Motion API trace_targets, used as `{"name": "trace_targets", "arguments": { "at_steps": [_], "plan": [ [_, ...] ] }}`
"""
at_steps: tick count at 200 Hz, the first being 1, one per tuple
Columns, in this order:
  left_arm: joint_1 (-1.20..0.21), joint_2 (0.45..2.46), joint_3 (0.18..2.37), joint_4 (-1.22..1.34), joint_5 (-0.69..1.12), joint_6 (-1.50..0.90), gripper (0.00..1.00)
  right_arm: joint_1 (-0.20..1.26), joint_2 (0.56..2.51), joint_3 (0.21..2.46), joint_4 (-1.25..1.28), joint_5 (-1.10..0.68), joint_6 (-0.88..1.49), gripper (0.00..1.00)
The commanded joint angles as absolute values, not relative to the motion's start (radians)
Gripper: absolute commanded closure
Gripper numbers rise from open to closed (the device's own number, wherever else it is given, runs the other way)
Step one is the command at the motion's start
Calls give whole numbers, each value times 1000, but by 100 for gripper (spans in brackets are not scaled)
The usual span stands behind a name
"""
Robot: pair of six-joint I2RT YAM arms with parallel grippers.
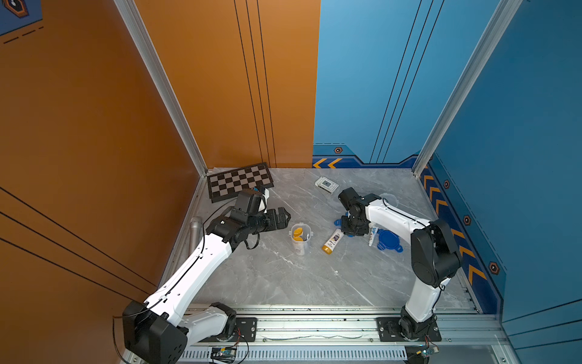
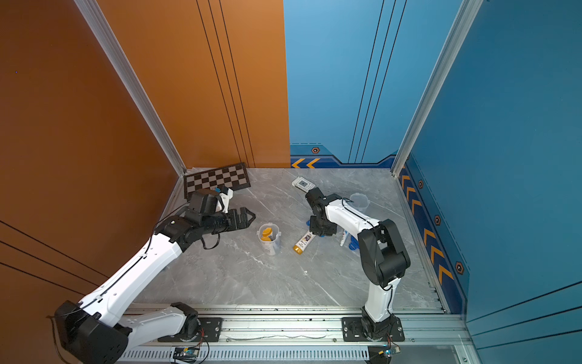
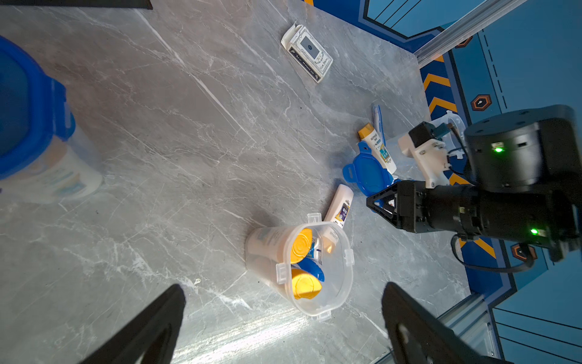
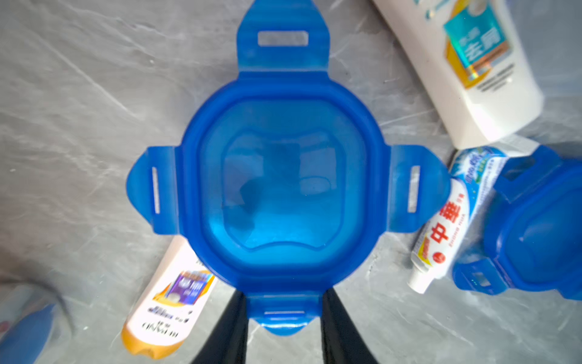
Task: Pack away toiletry kits
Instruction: Pick up the lid from the center of the board, then adjust the container at the center of the board.
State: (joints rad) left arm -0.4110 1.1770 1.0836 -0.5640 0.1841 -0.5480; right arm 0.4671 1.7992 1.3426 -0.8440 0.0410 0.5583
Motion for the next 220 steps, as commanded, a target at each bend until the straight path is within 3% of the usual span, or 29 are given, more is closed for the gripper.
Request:
{"name": "trace_targets", "arguments": {
  "at_steps": [1,35,104,178,196,220],
  "plan": [
    [-398,1167,1074,-554,187,-549,1,483,1740,1351,-902,62,567,77],
    [-387,1172,1070,-555,191,-551,1,531,1699,1433,-963,49,566,77],
    [-345,1156,1042,-555,178,-570,0,772,1666,1591,-1124,54,647,76],
    [-318,1143,988,-595,124,-567,1,931,1735,1716,-1160,108,721,77],
    [-314,1141,973,-595,107,-579,12,953,1766,1745,-1158,117,743,77],
    [-305,1151,948,-590,106,-613,50,984,1794,1771,-1157,138,784,77]
  ]
}}
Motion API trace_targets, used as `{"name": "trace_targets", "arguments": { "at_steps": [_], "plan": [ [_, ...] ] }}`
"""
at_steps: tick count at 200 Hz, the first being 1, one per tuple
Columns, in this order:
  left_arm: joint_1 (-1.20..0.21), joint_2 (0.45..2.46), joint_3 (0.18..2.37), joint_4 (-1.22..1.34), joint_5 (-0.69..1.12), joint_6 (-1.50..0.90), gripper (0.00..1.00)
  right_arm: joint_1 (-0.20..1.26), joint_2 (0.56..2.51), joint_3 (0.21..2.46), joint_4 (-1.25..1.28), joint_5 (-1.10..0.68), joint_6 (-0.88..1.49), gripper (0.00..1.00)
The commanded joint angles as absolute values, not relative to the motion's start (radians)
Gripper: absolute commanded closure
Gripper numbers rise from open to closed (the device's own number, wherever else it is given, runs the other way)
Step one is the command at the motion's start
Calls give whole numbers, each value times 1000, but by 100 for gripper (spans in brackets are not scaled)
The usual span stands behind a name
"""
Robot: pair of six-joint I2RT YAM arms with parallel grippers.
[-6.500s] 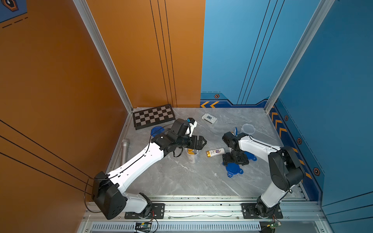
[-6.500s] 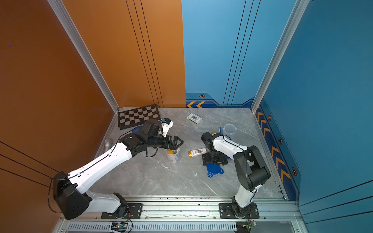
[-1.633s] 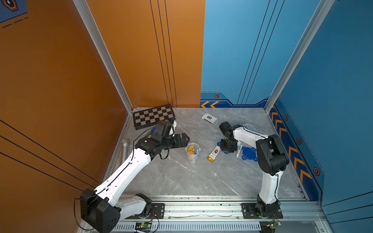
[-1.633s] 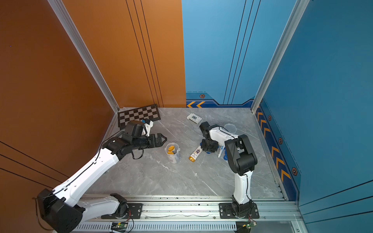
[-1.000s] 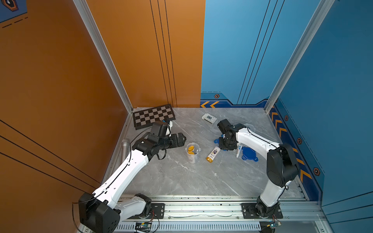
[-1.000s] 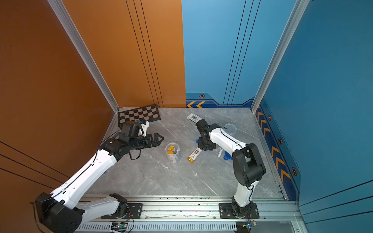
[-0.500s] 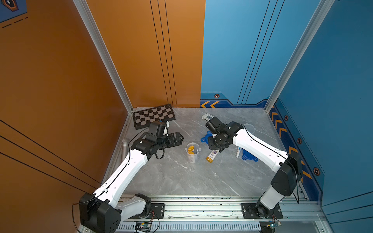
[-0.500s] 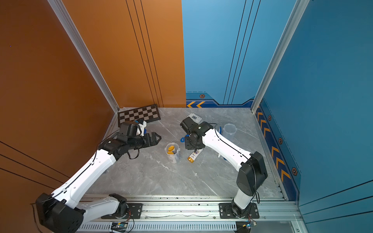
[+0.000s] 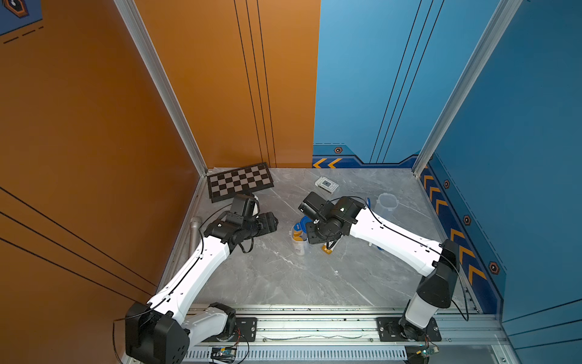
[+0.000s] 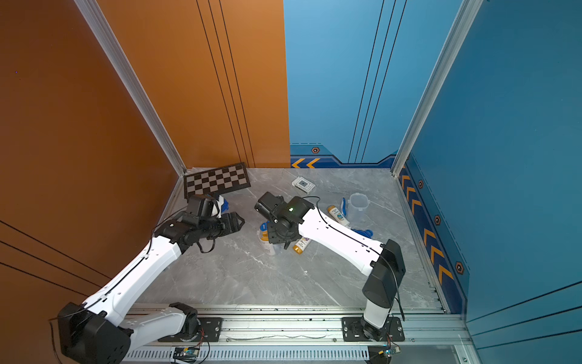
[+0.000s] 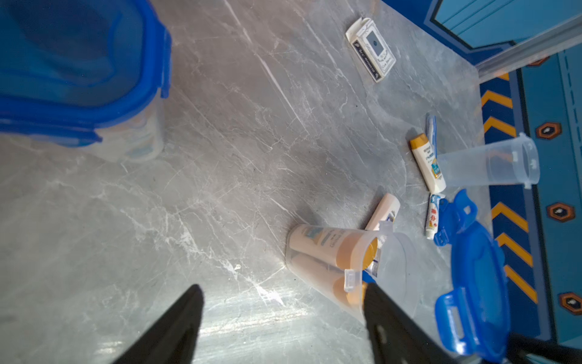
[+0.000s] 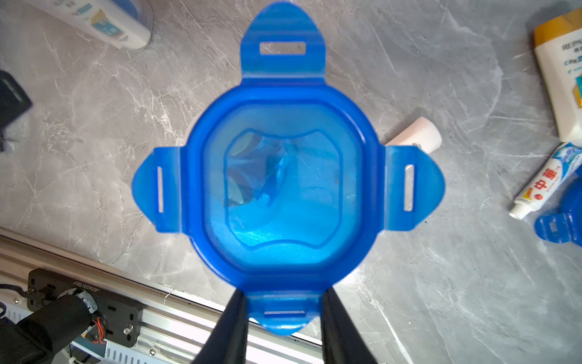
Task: Pack away toiletry kits
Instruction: Adjust the container at the center of the board.
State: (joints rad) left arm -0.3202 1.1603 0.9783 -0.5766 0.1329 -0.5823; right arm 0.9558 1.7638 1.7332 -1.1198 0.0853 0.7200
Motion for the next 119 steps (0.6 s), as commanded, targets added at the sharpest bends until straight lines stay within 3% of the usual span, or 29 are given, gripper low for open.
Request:
{"name": "trace_targets", "arguments": {
  "at_steps": [1,21,29,119],
  "plan": [
    [-306,1152,947,-589,108,-614,51,985,1795,1771,-1157,139,786,77],
    [-307,1174,912,-536,152,-641,90,1002,1794,1764,-1155,155,826,77],
    [-307,1180,897,-516,163,-652,100,1008,1790,1758,-1155,164,841,77],
    [-354,1294,763,-221,238,-733,100,1027,1743,1727,-1164,222,939,77]
  ]
}}
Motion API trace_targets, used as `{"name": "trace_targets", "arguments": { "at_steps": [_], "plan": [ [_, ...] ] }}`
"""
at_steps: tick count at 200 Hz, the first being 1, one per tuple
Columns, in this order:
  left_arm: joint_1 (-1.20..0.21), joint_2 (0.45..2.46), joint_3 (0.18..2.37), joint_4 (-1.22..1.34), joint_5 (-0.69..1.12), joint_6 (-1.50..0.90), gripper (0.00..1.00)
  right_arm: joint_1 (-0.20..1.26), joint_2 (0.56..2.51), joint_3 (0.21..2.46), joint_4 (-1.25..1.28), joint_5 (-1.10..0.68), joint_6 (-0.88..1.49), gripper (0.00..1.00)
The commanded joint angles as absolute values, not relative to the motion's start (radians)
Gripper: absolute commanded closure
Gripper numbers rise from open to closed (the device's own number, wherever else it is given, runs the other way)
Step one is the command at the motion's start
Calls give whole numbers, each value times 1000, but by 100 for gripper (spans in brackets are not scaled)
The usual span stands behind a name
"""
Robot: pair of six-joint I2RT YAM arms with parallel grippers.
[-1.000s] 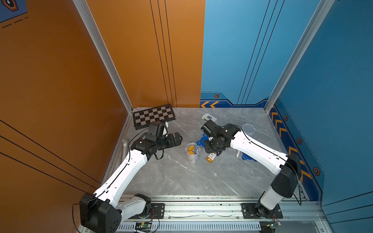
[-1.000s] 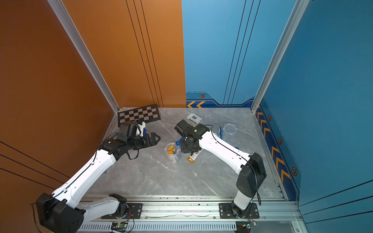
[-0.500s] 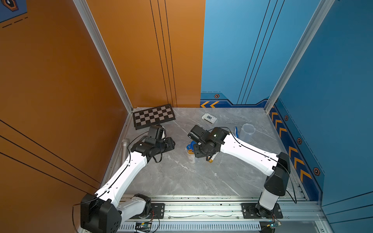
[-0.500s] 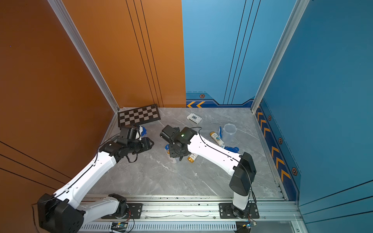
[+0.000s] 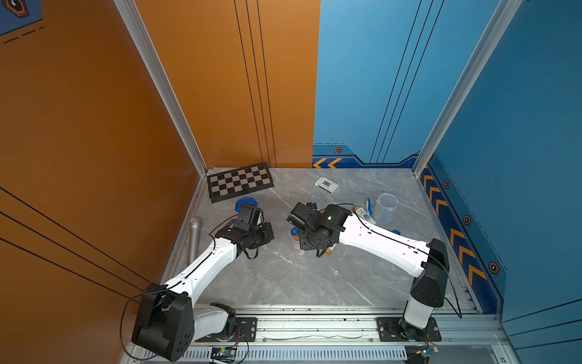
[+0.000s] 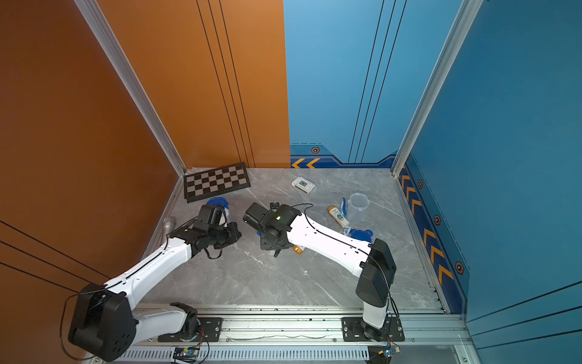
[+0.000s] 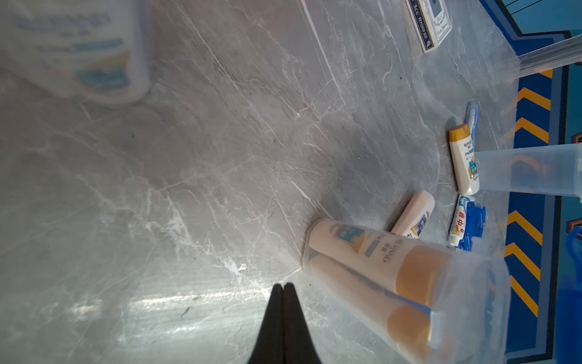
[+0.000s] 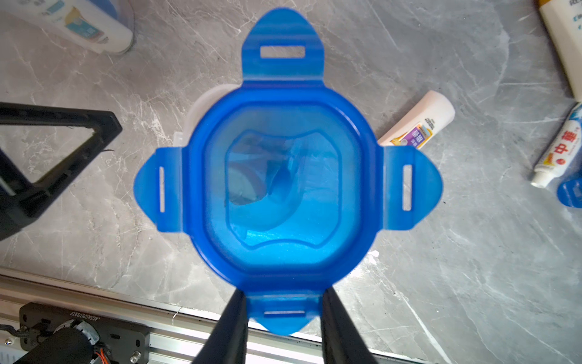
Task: Pack away toiletry kits
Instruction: Adjust the container at the center of the board.
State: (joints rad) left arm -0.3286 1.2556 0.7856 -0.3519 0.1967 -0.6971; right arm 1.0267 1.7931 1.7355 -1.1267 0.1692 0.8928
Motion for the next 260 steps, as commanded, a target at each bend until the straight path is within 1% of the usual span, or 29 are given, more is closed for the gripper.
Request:
{"name": "trace_targets", "arguments": {
  "at_steps": [1,63,139,260],
  "plan": [
    [-356,1294,763,-218,238,-733,100,1027,1743,1728,-1164,222,939,77],
    [-429,1401,715,-18,246,-797,100,1029,1719,1720,-1191,253,968,78],
    [-513,1418,654,62,268,-831,100,1037,1683,1688,-1218,281,998,78],
    [-576,1450,670,81,340,-850,100,1046,1676,1680,-1234,317,1042,78]
  ]
}}
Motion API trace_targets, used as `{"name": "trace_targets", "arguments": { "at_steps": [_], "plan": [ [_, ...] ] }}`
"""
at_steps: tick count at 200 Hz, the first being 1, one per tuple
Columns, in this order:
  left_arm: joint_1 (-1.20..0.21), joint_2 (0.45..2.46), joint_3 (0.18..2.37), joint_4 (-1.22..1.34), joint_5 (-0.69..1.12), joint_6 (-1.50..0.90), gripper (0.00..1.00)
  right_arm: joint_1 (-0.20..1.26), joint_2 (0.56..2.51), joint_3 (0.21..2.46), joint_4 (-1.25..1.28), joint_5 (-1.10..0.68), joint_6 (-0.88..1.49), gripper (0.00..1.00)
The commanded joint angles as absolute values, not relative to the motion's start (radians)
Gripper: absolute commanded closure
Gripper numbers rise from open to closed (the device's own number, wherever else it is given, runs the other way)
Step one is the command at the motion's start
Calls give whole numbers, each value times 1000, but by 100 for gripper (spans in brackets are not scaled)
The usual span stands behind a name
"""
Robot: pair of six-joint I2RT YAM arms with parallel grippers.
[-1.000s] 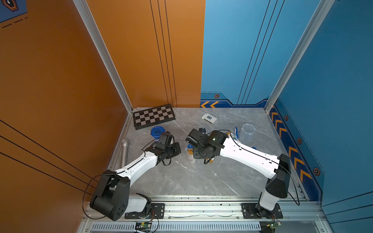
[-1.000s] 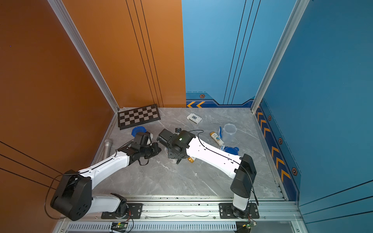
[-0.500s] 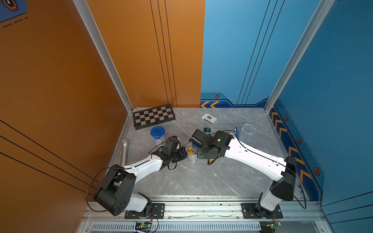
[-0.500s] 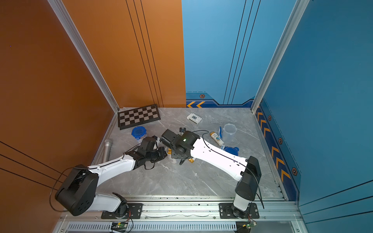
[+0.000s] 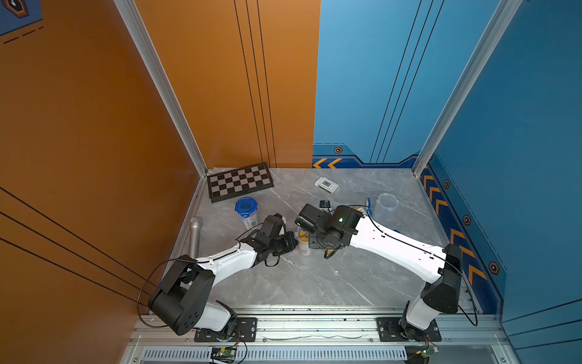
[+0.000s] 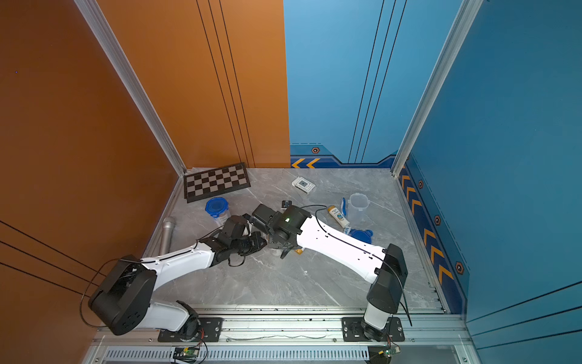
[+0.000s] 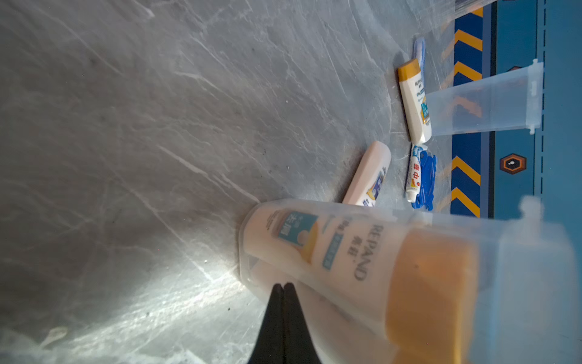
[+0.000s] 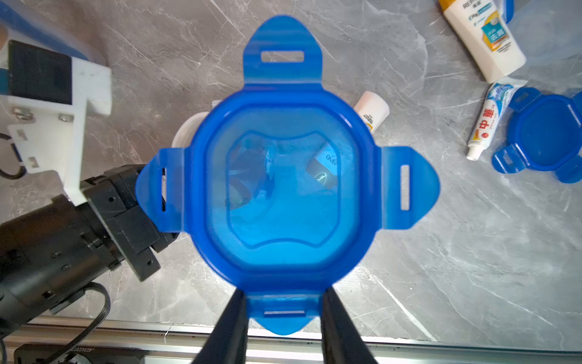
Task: Pack away toiletry kits
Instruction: Adjust the container at the center of the board, then close the lid on the container.
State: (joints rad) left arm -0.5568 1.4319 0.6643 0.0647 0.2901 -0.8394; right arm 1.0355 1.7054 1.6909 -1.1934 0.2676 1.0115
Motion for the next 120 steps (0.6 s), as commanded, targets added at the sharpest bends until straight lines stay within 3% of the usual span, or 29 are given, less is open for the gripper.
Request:
{"name": "trace_targets", "arguments": {
  "at_steps": [1,51,120],
  "plan": [
    [-577,1450,670,81,341,-850,100,1046,1677,1681,-1235,318,1043,78],
    [-539,1381,633,60,391,-845,100,1070,1719,1728,-1243,303,1016,78],
    [-456,1069,627,-283,363,-739,100,1058,1831,1789,-1255,252,914,79]
  ]
}}
